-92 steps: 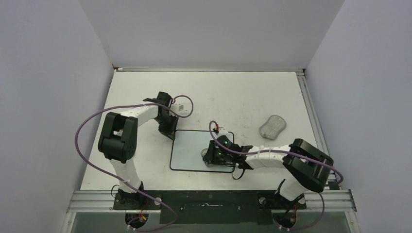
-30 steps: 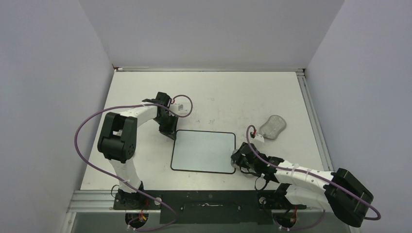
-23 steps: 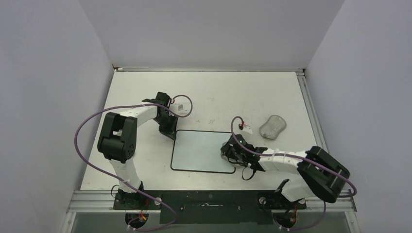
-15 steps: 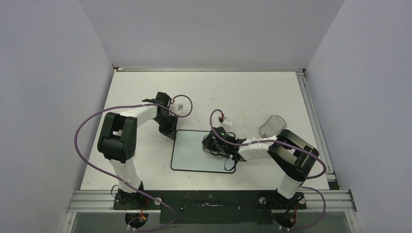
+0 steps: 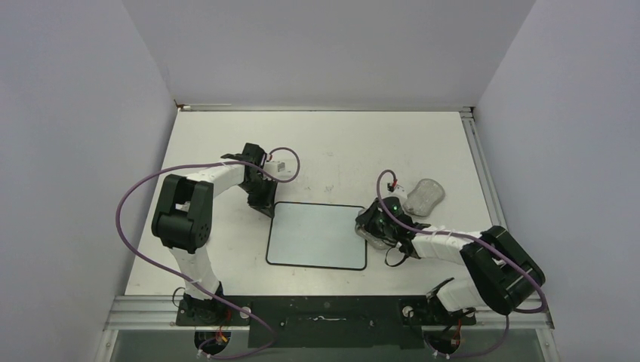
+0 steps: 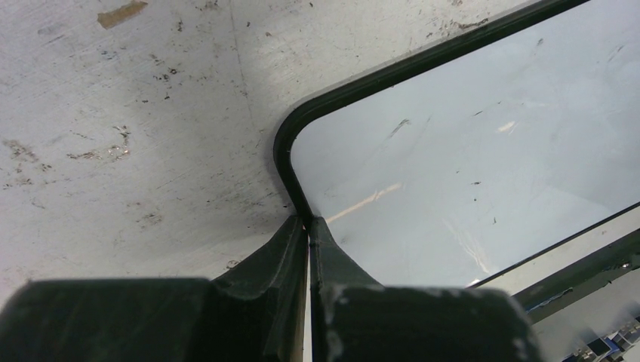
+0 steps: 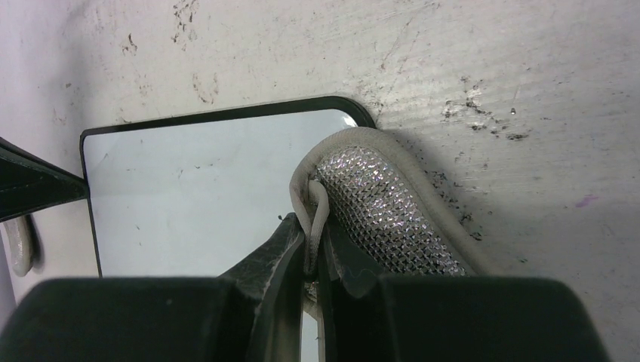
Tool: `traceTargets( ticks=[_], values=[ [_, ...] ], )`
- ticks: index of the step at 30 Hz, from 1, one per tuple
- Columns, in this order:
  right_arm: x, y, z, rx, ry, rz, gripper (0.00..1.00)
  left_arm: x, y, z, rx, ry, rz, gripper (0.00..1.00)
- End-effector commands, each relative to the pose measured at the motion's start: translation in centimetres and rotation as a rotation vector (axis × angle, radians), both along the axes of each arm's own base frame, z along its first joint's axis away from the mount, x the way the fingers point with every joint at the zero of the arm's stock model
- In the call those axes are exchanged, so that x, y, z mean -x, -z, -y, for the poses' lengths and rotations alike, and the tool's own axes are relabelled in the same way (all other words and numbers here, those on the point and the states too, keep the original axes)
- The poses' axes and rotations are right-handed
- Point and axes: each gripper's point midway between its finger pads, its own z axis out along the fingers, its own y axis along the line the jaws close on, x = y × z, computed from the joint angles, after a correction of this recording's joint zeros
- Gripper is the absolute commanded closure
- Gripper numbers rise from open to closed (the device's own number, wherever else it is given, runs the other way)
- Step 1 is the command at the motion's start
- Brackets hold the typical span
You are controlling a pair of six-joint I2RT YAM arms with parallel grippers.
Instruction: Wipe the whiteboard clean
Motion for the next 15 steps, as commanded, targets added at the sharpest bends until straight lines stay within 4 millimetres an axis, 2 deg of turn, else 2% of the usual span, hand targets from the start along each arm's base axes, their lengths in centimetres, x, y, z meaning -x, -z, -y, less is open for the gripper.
traceTargets(
  ticks=[1, 3, 5, 11, 13, 15],
  values=[
    [2.4, 3.6, 1.0, 0.102, -0.049, -0.102, 0.95, 0.2, 1.8, -1.3, -0.071, 0.026, -0.002, 1.0],
    [1.9, 3.8, -1.2, 0.077, -0.072, -0.097, 0.95, 0.0, 1.7, -1.2, -0.069, 0.027, 0.002, 1.0],
    [1.4, 3.9, -4.3, 0.057, -0.111, -0.086, 0.95, 0.1, 1.7, -1.2, -0.069, 0.028, 0.002, 1.0],
    [0.9, 3.6, -17.2, -0.031, -0.292, -0.033, 0.95, 0.4, 1.9, -1.4, -0.074, 0.033, -0.007, 1.0],
    [0.3, 3.0, -19.5, -0.037, -0.313, -0.016, 0.95, 0.6, 1.9, -1.5, -0.076, 0.032, -0.011, 1.0],
    [-1.0, 2.2, -19.6, -0.039, -0.303, 0.0, 0.95, 0.6, 1.8, -1.6, -0.078, 0.033, -0.008, 1.0]
  ],
)
